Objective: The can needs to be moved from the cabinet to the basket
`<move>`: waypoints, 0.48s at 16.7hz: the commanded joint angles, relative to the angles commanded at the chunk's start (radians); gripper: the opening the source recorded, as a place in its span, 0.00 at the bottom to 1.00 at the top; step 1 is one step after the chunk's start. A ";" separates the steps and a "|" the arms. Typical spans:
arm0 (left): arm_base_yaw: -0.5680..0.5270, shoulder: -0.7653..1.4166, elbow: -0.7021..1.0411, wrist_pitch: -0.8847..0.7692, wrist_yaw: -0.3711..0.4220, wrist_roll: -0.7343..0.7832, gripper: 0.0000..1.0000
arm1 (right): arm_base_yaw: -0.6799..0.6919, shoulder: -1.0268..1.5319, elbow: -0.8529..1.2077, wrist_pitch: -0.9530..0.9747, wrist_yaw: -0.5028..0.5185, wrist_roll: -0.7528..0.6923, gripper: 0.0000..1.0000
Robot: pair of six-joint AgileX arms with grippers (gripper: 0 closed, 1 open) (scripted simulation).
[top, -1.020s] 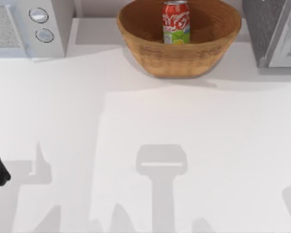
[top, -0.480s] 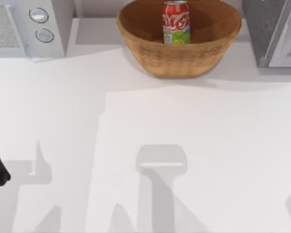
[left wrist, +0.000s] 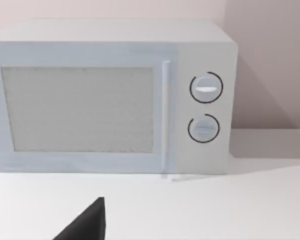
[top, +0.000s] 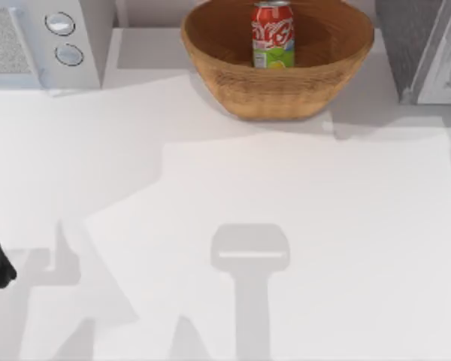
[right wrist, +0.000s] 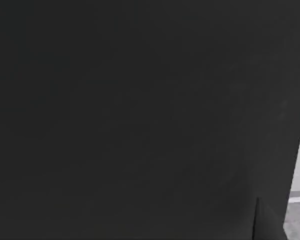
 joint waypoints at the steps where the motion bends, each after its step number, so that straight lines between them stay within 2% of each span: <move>1: 0.000 0.000 0.000 0.000 0.000 0.000 1.00 | 0.089 -0.005 -0.005 -0.003 0.088 -0.001 1.00; 5: 0.000 0.000 0.000 0.000 0.000 0.000 1.00 | 0.371 -0.030 -0.030 -0.010 0.370 -0.003 1.00; 8: 0.000 0.000 0.000 0.000 0.000 0.000 1.00 | 0.474 -0.043 -0.043 -0.012 0.474 -0.004 1.00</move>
